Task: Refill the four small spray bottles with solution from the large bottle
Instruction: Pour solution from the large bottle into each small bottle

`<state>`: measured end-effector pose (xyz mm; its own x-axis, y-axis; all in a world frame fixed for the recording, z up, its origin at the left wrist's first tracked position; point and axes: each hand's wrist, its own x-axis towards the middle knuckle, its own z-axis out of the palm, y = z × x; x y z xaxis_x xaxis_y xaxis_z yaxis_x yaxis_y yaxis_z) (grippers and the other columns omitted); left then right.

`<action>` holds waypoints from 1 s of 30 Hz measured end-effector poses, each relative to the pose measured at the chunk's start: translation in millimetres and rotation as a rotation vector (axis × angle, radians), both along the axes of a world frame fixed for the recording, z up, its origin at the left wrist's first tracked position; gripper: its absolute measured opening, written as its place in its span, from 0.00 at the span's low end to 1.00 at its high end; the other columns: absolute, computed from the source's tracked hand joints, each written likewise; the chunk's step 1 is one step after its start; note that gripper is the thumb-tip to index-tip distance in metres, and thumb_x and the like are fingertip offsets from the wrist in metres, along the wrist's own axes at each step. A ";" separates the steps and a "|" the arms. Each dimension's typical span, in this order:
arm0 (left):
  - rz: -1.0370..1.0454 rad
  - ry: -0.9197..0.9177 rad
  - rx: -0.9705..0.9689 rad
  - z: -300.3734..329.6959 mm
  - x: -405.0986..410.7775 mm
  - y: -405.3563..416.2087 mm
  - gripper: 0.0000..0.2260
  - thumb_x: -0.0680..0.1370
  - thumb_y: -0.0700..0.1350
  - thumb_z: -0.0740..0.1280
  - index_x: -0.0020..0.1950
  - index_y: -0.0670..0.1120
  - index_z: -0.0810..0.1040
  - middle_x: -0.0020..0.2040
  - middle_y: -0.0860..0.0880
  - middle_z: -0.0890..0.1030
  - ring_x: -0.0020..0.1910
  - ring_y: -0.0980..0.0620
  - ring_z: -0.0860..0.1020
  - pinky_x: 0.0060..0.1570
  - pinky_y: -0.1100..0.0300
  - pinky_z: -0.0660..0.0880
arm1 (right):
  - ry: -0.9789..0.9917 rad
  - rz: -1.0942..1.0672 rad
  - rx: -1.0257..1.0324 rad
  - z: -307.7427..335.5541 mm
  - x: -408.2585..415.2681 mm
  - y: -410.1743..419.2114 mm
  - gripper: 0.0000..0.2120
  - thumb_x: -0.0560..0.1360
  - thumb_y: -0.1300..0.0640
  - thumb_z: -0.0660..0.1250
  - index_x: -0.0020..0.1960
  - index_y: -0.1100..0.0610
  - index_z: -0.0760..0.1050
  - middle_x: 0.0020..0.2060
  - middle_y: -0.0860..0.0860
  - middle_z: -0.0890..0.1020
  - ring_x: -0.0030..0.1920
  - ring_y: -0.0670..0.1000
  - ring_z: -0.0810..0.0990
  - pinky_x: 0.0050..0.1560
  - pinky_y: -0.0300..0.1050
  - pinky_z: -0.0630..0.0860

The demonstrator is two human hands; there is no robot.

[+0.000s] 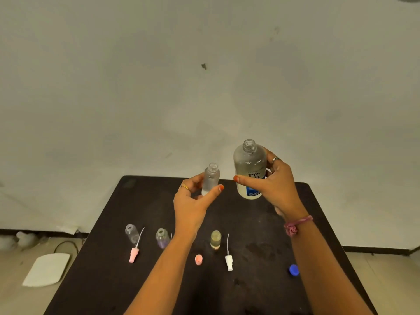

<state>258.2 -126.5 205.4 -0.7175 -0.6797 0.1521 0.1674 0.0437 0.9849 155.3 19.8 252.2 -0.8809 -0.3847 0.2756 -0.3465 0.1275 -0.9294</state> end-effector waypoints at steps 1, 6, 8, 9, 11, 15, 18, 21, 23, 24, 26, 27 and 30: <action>0.007 -0.015 -0.012 -6.1 3.9 -2.3 0.19 0.67 0.43 0.78 0.56 0.53 0.78 0.52 0.53 0.82 0.50 0.62 0.80 0.42 0.72 0.75 | -0.010 0.012 -0.003 -6.8 3.2 -2.2 0.35 0.59 0.57 0.81 0.64 0.45 0.73 0.57 0.42 0.80 0.58 0.46 0.78 0.58 0.47 0.78; 0.042 -0.088 -0.022 -38.0 21.7 -15.4 0.19 0.67 0.42 0.78 0.54 0.55 0.78 0.53 0.54 0.81 0.50 0.62 0.79 0.43 0.74 0.74 | -0.055 0.067 -0.010 -41.1 17.4 -13.4 0.34 0.60 0.57 0.81 0.62 0.43 0.73 0.57 0.42 0.80 0.59 0.46 0.78 0.58 0.45 0.77; 0.055 -0.131 -0.031 -52.8 28.0 -21.5 0.19 0.67 0.42 0.78 0.55 0.53 0.79 0.53 0.54 0.81 0.51 0.62 0.79 0.44 0.74 0.74 | -0.071 0.067 -0.011 -53.9 22.1 -18.4 0.34 0.60 0.57 0.81 0.62 0.42 0.73 0.57 0.42 0.79 0.59 0.46 0.78 0.58 0.44 0.77; 0.056 -0.153 -0.030 -60.3 30.0 -24.2 0.20 0.67 0.43 0.78 0.56 0.51 0.79 0.53 0.54 0.81 0.51 0.61 0.79 0.45 0.74 0.74 | -0.070 0.063 -0.011 -59.3 23.6 -20.3 0.33 0.60 0.56 0.81 0.61 0.41 0.72 0.57 0.41 0.79 0.59 0.46 0.78 0.57 0.43 0.77; 0.063 -0.218 -0.024 -77.3 33.8 -30.1 0.21 0.67 0.44 0.78 0.59 0.50 0.80 0.54 0.55 0.81 0.52 0.60 0.79 0.47 0.71 0.76 | -0.069 0.054 -0.003 -70.5 27.6 -26.0 0.32 0.60 0.55 0.80 0.59 0.39 0.72 0.56 0.40 0.79 0.59 0.45 0.78 0.56 0.39 0.76; 0.076 -0.351 -0.064 -103.7 39.7 -38.8 0.21 0.67 0.48 0.78 0.57 0.53 0.79 0.49 0.59 0.80 0.50 0.58 0.78 0.52 0.63 0.75 | -0.051 0.036 0.035 -89.6 33.2 -35.0 0.32 0.61 0.52 0.80 0.59 0.39 0.71 0.56 0.39 0.78 0.58 0.43 0.77 0.53 0.33 0.75; 0.033 -0.424 -0.075 -115.8 42.0 -43.5 0.19 0.68 0.46 0.77 0.58 0.51 0.80 0.45 0.60 0.78 0.43 0.60 0.74 0.43 0.70 0.71 | -0.025 0.031 0.062 -101.8 35.3 -39.3 0.32 0.61 0.52 0.80 0.61 0.41 0.71 0.57 0.42 0.79 0.59 0.46 0.77 0.55 0.37 0.76; -0.037 -0.510 -0.091 -131.7 41.6 -46.1 0.19 0.70 0.44 0.76 0.61 0.50 0.79 0.45 0.59 0.79 0.38 0.58 0.74 0.38 0.70 0.71 | -0.015 0.023 0.090 -112.5 35.7 -41.9 0.33 0.62 0.52 0.80 0.64 0.47 0.71 0.58 0.45 0.79 0.60 0.48 0.77 0.58 0.45 0.77; -0.067 -0.552 -0.097 -144.1 40.2 -47.6 0.20 0.71 0.44 0.75 0.62 0.49 0.78 0.45 0.58 0.80 0.38 0.58 0.76 0.38 0.71 0.72 | -0.026 0.013 0.102 -118.2 35.0 -43.3 0.34 0.61 0.51 0.80 0.64 0.49 0.71 0.57 0.45 0.79 0.59 0.48 0.77 0.59 0.48 0.77; -0.078 -0.574 -0.097 -149.5 39.4 -48.0 0.19 0.72 0.43 0.75 0.62 0.49 0.77 0.45 0.58 0.80 0.38 0.58 0.77 0.38 0.71 0.72 | -0.031 0.006 0.103 -119.9 34.6 -43.3 0.34 0.61 0.51 0.80 0.65 0.49 0.71 0.57 0.45 0.79 0.59 0.48 0.77 0.58 0.49 0.77; -0.101 -0.612 -0.092 -159.1 37.3 -49.8 0.18 0.73 0.42 0.73 0.62 0.48 0.77 0.46 0.58 0.80 0.40 0.60 0.77 0.39 0.71 0.72 | -0.046 -0.007 0.097 -122.9 33.5 -44.0 0.34 0.61 0.51 0.80 0.64 0.48 0.72 0.57 0.45 0.79 0.59 0.48 0.77 0.58 0.48 0.77; -0.114 -0.629 -0.090 -163.5 35.9 -50.8 0.18 0.73 0.42 0.73 0.62 0.48 0.76 0.46 0.58 0.79 0.41 0.61 0.77 0.39 0.71 0.71 | -0.053 -0.013 0.094 -124.1 32.8 -44.2 0.34 0.61 0.52 0.80 0.64 0.47 0.72 0.57 0.44 0.79 0.59 0.47 0.77 0.58 0.47 0.77; -0.141 -0.669 -0.089 -175.8 30.7 -54.1 0.17 0.74 0.41 0.72 0.61 0.49 0.76 0.47 0.57 0.79 0.41 0.61 0.77 0.42 0.71 0.71 | -0.067 -0.034 0.092 -127.8 30.6 -44.4 0.34 0.61 0.53 0.80 0.64 0.48 0.72 0.57 0.44 0.78 0.59 0.46 0.77 0.58 0.42 0.76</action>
<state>289.0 -180.6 29.5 -0.7571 -0.5787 -0.3032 -0.4653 0.1518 0.8720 185.9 -24.6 124.5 -0.9090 -0.3755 0.1807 -0.2782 0.2240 -0.9340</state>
